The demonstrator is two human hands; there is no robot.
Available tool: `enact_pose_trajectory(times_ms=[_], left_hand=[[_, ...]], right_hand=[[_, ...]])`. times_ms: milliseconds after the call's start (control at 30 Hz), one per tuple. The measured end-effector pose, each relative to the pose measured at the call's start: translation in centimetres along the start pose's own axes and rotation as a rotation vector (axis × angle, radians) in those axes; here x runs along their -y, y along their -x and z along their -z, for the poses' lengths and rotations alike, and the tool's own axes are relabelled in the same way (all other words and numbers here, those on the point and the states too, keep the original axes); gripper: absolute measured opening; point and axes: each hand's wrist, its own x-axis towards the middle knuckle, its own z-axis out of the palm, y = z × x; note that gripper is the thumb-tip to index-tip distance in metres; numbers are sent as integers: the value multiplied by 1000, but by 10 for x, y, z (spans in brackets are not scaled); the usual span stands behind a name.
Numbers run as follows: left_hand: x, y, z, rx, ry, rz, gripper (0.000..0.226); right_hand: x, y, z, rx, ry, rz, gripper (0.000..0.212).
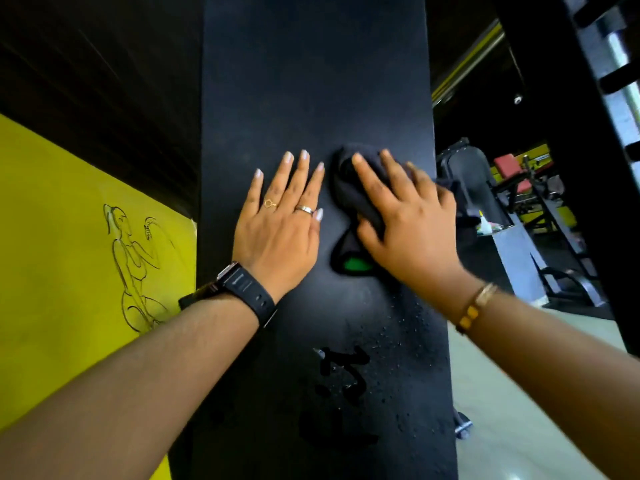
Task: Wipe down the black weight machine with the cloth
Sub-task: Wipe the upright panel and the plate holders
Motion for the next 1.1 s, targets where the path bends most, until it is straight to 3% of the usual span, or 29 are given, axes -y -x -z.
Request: enact_pose_trajectory(times_ms=[167, 300, 500, 633, 800, 1100], left_hand=[[-4, 3, -5, -1, -38, 4, 62], [-8, 6, -4, -5, -26, 34, 62], [-8, 7, -7, -29, -32, 30, 61], [-9, 8, -6, -44, -18, 26, 61], [-9, 12, -7, -52, -2, -105, 59], [-10, 16, -6, -32, -12, -106, 58]], right_hand=[[18, 68, 7, 66, -25, -48, 75], [25, 72, 7, 152, 25, -110, 78], [-9, 18, 4, 69, 62, -48, 70], [-8, 1, -2, -5, -9, -171, 69], [26, 43, -4, -26, 2, -285, 67], [33, 132, 5, 99, 6, -140, 62]])
